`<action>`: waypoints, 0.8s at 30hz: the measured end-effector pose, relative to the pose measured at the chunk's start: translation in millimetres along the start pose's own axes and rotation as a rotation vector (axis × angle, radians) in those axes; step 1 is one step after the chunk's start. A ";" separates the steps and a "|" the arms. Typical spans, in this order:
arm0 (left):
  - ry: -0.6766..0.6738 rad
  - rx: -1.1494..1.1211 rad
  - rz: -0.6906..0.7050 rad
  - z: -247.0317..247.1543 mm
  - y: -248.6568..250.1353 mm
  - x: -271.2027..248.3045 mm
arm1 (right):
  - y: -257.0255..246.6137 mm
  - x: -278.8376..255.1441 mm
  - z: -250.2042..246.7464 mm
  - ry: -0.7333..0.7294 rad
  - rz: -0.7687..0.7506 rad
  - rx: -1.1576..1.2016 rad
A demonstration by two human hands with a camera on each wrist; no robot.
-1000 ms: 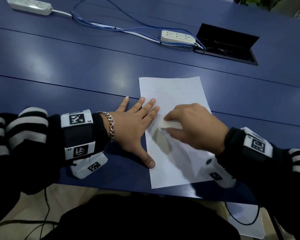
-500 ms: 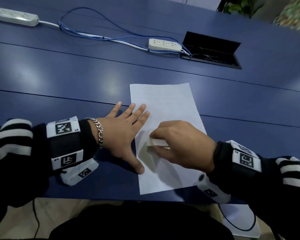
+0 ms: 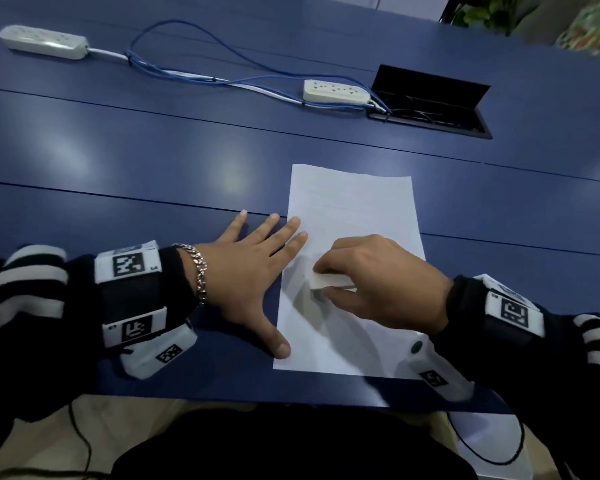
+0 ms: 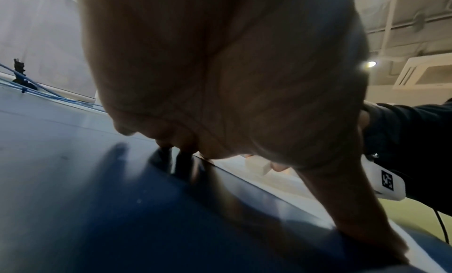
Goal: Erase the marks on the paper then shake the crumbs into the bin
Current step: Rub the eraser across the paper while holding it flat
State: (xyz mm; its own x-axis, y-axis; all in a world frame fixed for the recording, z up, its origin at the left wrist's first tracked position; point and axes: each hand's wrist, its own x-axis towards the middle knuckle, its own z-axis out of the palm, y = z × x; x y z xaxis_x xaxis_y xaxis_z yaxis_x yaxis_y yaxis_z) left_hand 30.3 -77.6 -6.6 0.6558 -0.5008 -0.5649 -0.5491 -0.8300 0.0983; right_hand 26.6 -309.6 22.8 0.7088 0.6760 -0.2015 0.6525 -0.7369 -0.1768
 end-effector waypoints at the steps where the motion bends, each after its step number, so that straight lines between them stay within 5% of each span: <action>1: 0.003 -0.004 -0.007 0.7 -0.2 0.6 | -1.0 5.2 -0.1 -0.006 -0.026 0.003; 6: 0.013 -0.023 -0.038 4.0 -1.0 2.0 | 4.7 24.7 -3.1 0.081 0.028 -0.015; 12: 0.039 -0.023 -0.053 4.9 -0.1 1.8 | -17.7 8.5 5.3 -0.077 -0.237 0.074; 17: 0.009 -0.022 -0.070 3.3 0.1 2.4 | -6.9 24.2 -1.2 0.066 -0.138 0.018; 21: -0.009 -0.020 -0.082 1.7 0.8 2.2 | -29.9 6.7 10.9 -0.082 -0.312 0.095; 24: -0.016 -0.026 -0.086 1.3 0.9 1.9 | -16.2 19.0 3.0 0.047 -0.221 0.083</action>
State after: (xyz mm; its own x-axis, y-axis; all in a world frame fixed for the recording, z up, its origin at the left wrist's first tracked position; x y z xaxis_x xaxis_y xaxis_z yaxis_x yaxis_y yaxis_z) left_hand 30.4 -79.0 -8.7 0.6915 -0.4233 -0.5853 -0.4770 -0.8761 0.0701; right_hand 28.6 -284.8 19.0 0.5640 0.8191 -0.1045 0.7704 -0.5675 -0.2906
